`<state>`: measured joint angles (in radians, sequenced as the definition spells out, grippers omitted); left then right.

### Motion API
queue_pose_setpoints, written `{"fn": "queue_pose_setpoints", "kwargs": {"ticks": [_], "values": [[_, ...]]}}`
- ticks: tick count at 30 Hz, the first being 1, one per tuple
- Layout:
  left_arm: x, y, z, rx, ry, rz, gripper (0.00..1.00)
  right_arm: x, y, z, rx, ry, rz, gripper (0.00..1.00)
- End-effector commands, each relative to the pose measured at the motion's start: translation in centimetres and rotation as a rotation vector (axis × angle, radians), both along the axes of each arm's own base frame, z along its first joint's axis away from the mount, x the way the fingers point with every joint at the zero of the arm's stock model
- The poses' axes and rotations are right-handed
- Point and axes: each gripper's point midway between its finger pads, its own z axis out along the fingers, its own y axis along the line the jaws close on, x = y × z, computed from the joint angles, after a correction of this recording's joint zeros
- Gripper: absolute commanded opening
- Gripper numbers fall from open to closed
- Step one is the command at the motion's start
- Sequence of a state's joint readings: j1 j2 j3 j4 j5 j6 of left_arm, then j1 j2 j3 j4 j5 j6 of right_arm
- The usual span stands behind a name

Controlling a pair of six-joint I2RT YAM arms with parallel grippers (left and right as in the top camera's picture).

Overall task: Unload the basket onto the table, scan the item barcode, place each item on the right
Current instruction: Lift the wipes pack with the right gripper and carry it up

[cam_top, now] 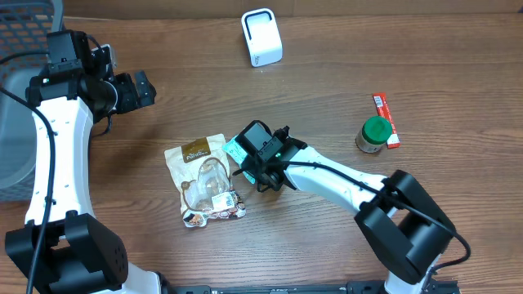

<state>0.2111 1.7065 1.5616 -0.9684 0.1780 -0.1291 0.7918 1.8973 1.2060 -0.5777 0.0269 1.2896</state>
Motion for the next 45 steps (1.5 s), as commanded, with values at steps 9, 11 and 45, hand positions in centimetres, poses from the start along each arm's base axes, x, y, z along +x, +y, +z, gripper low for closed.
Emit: {"fn": "queue_pose_setpoints", "kwargs": {"ticks": [9, 11, 45], "values": [[0.1, 0.0, 0.1, 0.001, -0.002, 0.009, 1.00, 0.3, 0.7, 13.8, 0.099, -0.361, 0.367, 0.04], [0.1, 0.0, 0.1, 0.001, -0.002, 0.009, 1.00, 0.0, 0.4, 15.8, 0.124, -0.396, 0.361, 0.04], [0.1, 0.0, 0.1, 0.001, -0.001, 0.009, 1.00, -1.5, -6.7, 22.3, 0.092, -0.492, 0.241, 0.04]]}}
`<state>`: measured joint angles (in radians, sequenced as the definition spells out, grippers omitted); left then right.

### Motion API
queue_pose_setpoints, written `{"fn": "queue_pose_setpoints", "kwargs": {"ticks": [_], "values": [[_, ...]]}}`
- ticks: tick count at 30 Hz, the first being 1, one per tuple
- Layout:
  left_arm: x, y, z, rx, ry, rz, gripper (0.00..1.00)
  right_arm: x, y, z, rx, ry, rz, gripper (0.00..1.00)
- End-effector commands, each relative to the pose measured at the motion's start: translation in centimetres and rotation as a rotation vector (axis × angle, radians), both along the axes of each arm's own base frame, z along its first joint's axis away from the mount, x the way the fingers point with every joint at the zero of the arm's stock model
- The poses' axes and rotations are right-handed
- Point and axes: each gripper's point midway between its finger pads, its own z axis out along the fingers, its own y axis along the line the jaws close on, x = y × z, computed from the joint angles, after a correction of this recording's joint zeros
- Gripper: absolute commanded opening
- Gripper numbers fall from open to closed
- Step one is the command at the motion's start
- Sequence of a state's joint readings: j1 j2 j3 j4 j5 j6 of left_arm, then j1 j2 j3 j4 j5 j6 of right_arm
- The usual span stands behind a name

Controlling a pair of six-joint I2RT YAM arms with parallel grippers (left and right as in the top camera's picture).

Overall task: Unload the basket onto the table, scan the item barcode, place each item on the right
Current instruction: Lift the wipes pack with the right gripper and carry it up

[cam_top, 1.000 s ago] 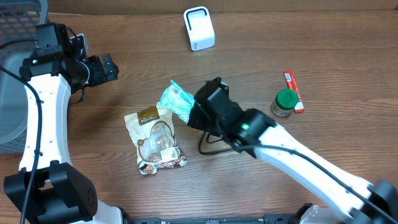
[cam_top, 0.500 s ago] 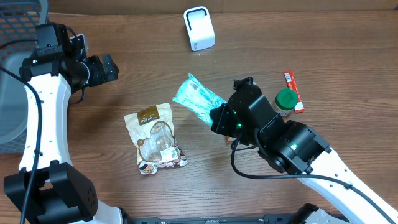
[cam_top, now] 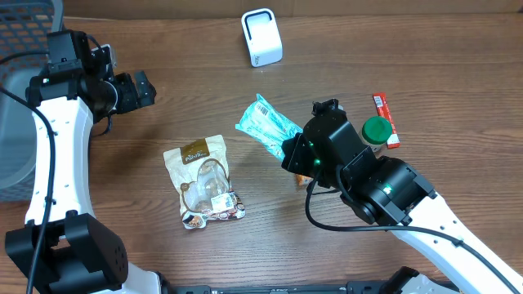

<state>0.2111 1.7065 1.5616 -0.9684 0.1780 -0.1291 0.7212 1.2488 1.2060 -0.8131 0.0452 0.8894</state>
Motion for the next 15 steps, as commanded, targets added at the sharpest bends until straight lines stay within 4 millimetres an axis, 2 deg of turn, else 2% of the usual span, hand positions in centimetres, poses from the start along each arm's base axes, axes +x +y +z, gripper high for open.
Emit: {"fn": "queue_pose_setpoints", "kwargs": {"ticks": [1, 15], "values": [[0.07, 0.03, 0.09, 0.001, -0.002, 0.009, 1.00, 1.02, -0.15, 0.80, -0.006, -0.041, -0.024, 0.04], [0.07, 0.03, 0.09, 0.001, -0.002, 0.009, 1.00, 1.53, -0.63, 0.41, -0.127, -0.115, 0.060, 0.04]]}}
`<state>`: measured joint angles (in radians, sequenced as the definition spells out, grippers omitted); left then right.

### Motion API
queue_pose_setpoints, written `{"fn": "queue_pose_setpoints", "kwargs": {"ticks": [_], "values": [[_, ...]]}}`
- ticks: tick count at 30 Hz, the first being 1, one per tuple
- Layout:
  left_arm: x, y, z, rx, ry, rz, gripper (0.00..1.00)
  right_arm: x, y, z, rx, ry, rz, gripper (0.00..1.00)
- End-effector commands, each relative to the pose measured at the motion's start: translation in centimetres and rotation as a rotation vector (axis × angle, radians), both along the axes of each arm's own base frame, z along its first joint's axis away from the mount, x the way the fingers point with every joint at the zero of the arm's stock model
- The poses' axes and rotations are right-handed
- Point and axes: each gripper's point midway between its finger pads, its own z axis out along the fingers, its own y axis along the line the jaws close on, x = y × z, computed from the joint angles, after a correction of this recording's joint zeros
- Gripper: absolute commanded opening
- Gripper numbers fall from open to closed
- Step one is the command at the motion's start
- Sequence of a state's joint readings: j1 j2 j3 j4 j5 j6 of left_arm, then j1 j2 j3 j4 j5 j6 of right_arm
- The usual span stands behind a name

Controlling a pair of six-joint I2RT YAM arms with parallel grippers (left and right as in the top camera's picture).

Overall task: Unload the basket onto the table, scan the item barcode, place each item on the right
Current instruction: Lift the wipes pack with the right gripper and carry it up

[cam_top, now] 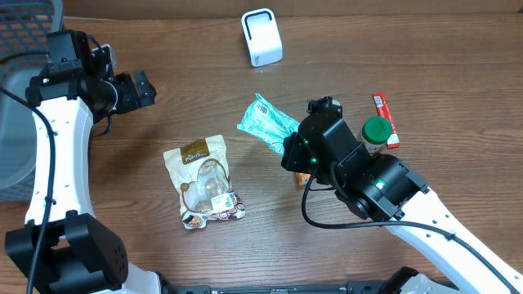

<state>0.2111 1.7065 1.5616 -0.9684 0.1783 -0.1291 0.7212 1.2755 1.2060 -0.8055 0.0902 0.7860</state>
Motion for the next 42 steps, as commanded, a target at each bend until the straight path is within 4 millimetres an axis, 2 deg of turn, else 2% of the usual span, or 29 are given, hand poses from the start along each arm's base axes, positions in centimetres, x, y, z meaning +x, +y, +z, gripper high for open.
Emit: {"fn": "queue_pose_setpoints", "kwargs": {"ticks": [1, 8, 16, 19, 26, 28, 31, 36, 39, 42], "values": [[0.1, 0.0, 0.1, 0.002, -0.001, 0.009, 1.00, 0.7, -0.4, 1.1, -0.039, -0.067, 0.023, 0.04], [0.1, 0.0, 0.1, 0.002, -0.001, 0.008, 1.00, 0.7, -0.4, 1.1, -0.158, -0.148, 0.166, 0.04], [0.1, 0.0, 0.1, 0.002, -0.001, 0.008, 1.00, 1.5, -1.5, 1.2, -0.295, -0.228, 0.223, 0.04], [0.1, 0.0, 0.1, 0.002, -0.001, 0.008, 1.00, 2.1, -1.4, 1.9, -0.296, -0.265, 0.213, 0.04], [0.1, 0.0, 0.1, 0.002, -0.001, 0.008, 1.00, 4.7, -3.8, 4.2, -0.574, -0.459, 0.221, 0.04], [0.1, 0.0, 0.1, 0.002, -0.001, 0.008, 1.00, 5.2, -3.7, 5.5, -0.610, -0.511, 0.238, 0.04], [0.1, 0.0, 0.1, 0.002, -0.001, 0.008, 1.00, 6.2, -3.8, 8.9, -0.651, -0.617, 0.219, 0.04], [0.1, 0.0, 0.1, 0.002, -0.001, 0.008, 1.00, 7.5, -4.4, 17.7, -0.785, -0.860, 0.180, 0.03], [0.1, 0.0, 0.1, 0.002, -0.001, 0.008, 1.00, 8.2, -5.3, 21.0, -0.887, -0.933, 0.111, 0.03], [0.1, 0.0, 0.1, 0.002, -0.001, 0.008, 1.00, 9.4, -5.7, 23.1, -1.031, -0.995, 0.058, 0.03]]}}
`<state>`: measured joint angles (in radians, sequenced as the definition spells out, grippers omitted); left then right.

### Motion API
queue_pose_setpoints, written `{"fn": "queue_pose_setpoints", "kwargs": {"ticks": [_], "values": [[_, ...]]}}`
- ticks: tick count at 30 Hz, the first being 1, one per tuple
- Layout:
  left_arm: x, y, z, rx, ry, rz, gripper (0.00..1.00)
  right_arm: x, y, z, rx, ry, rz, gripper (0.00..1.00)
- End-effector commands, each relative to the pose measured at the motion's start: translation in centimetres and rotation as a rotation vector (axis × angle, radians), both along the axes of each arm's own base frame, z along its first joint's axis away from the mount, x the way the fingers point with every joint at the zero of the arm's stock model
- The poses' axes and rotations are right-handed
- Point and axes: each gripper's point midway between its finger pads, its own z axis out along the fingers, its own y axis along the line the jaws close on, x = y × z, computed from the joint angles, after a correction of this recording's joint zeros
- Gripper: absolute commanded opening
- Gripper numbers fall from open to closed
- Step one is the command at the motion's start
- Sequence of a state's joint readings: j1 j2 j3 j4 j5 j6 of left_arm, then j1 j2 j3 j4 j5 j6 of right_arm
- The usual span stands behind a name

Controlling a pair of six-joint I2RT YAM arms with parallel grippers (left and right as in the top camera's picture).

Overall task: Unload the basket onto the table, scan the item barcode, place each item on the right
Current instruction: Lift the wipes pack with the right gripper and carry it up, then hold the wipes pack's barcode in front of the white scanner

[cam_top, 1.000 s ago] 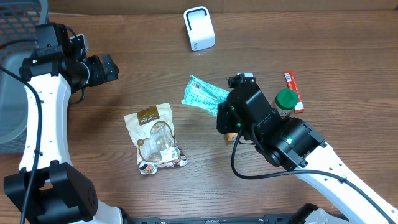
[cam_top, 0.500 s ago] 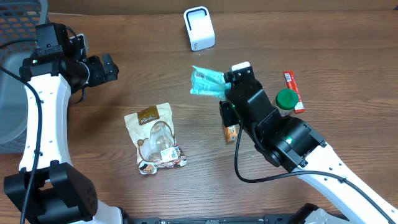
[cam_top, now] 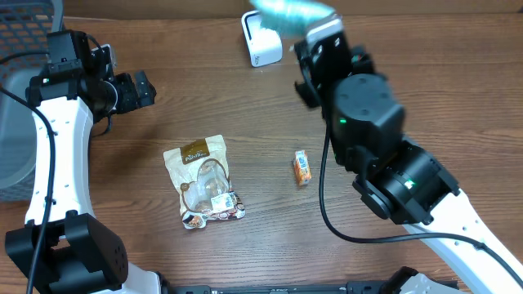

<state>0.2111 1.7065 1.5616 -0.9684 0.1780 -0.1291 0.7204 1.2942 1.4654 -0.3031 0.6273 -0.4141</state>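
A teal packet (cam_top: 290, 11), blurred, hangs high near the overhead camera at the table's far side, with my right gripper (cam_top: 307, 26) shut on it. It sits right above the white scanner (cam_top: 260, 42), whose top it partly covers. The right arm fills the upper right of the view. My left gripper (cam_top: 144, 88) hovers open and empty at the far left, well away from both packet and scanner.
A tan snack pouch (cam_top: 204, 181) lies left of centre. A small orange packet (cam_top: 302, 167) lies at mid-table. A grey basket (cam_top: 20, 28) stands in the far left corner. The raised right arm hides the table's right side.
My right gripper, still holding the teal packet, has gone from mid-table to the far side, above the scanner and higher toward the camera. The left arm has not moved.
My right gripper was first low on the teal packet beside the snack pouch. It then held the packet lifted to the right of the pouch, over the small orange packet. Now the packet hangs above the scanner. The left arm stayed put throughout.
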Motion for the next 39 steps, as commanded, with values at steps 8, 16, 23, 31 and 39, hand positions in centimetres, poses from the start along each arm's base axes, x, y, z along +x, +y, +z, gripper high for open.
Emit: {"fn": "queue_pose_setpoints", "kwargs": {"ticks": [8, 16, 23, 31, 39], "values": [[0.1, 0.0, 0.1, 0.001, -0.001, 0.008, 1.00, 5.8, 2.0, 0.9, -0.561, -0.195, -0.167, 0.04], [0.1, 0.0, 0.1, 0.001, -0.001, 0.008, 1.00, 11.1, 4.4, -3.6, -0.663, -0.222, -0.209, 0.04], [0.1, 0.0, 0.1, 0.001, -0.002, 0.008, 1.00, 15.6, 4.9, -10.4, -0.725, -0.160, -0.192, 0.04], [0.1, 0.0, 0.1, 0.001, -0.002, 0.008, 1.00, 18.9, 5.3, -14.5, -0.690, -0.221, -0.191, 0.04], [0.1, 0.0, 0.1, 0.001, -0.002, 0.008, 1.00, 20.7, 6.3, -19.9, -0.735, -0.180, -0.132, 0.04]]}}
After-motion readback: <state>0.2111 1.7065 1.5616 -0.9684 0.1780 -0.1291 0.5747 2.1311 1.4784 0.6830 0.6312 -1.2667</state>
